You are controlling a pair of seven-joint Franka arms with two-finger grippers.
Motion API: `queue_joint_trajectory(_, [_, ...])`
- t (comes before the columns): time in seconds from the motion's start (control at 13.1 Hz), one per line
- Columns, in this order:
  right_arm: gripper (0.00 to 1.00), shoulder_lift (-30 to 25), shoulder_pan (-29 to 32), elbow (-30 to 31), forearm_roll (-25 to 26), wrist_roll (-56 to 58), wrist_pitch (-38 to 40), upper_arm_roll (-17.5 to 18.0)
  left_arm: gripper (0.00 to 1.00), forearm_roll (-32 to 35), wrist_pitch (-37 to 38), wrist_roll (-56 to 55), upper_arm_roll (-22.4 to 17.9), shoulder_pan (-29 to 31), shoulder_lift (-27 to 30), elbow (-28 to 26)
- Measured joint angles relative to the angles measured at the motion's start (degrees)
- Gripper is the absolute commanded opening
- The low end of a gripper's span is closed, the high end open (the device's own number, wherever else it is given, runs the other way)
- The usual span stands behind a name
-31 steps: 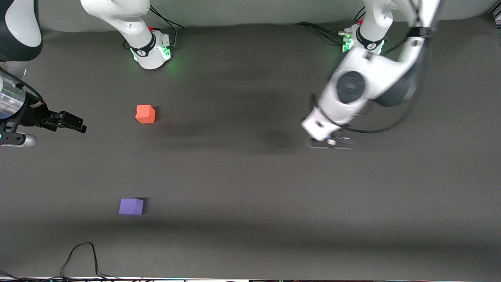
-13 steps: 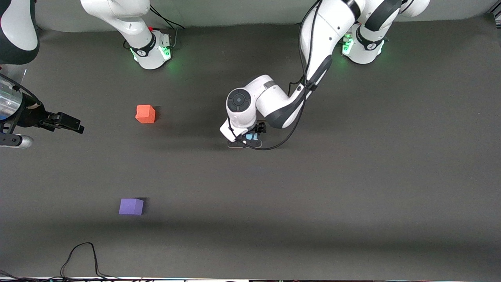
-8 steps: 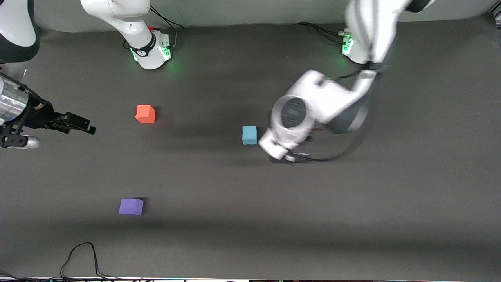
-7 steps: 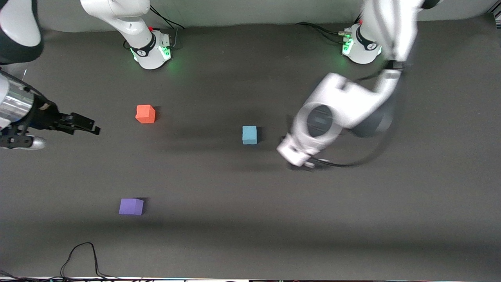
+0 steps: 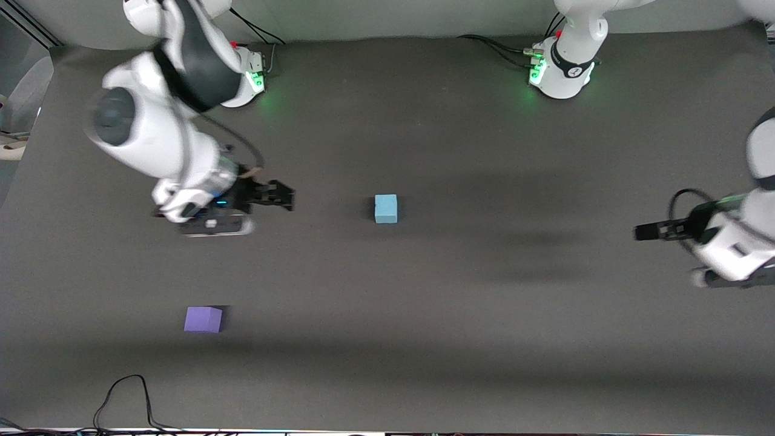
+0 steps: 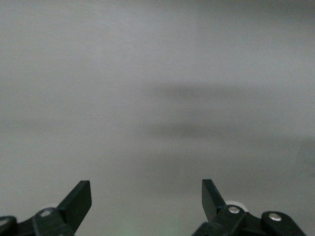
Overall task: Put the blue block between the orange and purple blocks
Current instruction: 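Grasp the blue cube with the right gripper while the left gripper withdraws, then carry the blue cube with the right gripper toward the orange cube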
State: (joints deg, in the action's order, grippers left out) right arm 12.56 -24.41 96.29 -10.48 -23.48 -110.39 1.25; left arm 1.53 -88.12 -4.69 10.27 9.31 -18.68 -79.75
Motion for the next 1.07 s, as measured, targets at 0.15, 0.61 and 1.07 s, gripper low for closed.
queue_joint_trajectory(0.15, [1.00, 4.35, -6.16, -1.22, 3.37, -4.70, -2.79, -0.01, 1.00, 1.07, 1.98, 0.09, 0.11, 0.31, 4.50, -0.08])
queue_joint_trajectory(0.61, [1.00, 18.38, -16.81, -3.34, 8.06, -19.85, -14.59, -0.10, 1.00, 1.53, 4.80, 0.10, 0.58, 0.29, 9.86, -1.44])
queue_joint_trajectory(1.07, [1.00, 24.42, -18.33, -1.10, 8.18, -24.86, -22.88, -0.12, 1.00, 0.37, 2.53, 0.89, -12.17, -13.01, 11.51, -5.02])
